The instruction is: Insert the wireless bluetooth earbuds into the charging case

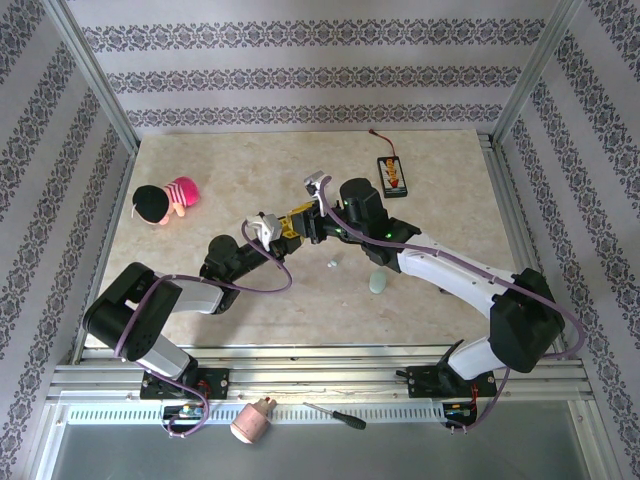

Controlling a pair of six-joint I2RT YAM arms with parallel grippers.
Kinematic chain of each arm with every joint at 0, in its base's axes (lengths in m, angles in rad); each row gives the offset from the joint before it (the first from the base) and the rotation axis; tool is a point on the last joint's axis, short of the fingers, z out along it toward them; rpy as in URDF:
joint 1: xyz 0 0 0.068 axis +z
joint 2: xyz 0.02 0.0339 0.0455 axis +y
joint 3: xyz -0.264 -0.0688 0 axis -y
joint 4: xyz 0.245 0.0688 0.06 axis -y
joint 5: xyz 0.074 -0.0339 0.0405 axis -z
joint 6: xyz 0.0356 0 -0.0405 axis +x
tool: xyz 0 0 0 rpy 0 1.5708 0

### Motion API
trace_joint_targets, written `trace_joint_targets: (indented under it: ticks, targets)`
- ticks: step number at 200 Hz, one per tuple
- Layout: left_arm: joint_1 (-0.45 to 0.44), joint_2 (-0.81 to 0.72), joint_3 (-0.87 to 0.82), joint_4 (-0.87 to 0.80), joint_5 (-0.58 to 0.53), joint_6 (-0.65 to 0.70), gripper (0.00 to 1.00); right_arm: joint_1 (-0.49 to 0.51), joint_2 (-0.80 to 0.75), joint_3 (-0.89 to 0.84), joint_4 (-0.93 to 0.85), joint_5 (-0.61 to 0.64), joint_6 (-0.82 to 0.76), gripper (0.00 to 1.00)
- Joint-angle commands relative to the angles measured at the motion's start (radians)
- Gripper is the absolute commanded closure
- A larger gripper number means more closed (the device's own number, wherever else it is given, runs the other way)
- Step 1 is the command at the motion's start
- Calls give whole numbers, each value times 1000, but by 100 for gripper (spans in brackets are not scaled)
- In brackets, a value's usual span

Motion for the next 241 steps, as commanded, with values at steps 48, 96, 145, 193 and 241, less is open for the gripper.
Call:
trace_joint_targets:
  ticks: [48,96,145,193,241]
  targets:
    - [-1,-39,-5,92,-5,-34,92,25,-28,-37,-41,63,-65,80]
    - [-2,-45,3,71,-24,-40,92,27,-50,-43,-64,100,-80,80]
    - [-2,-46,13,73,-13,-43,92,27,-28,-40,-78,105,-74,75]
    - [-1,-48,20,64,-4,-47,92,27,-30,-25,-80,108,-68,71]
    - [-2,-31,13,77,-9,-33,92,25,-66,-17,-81,105,-61,59]
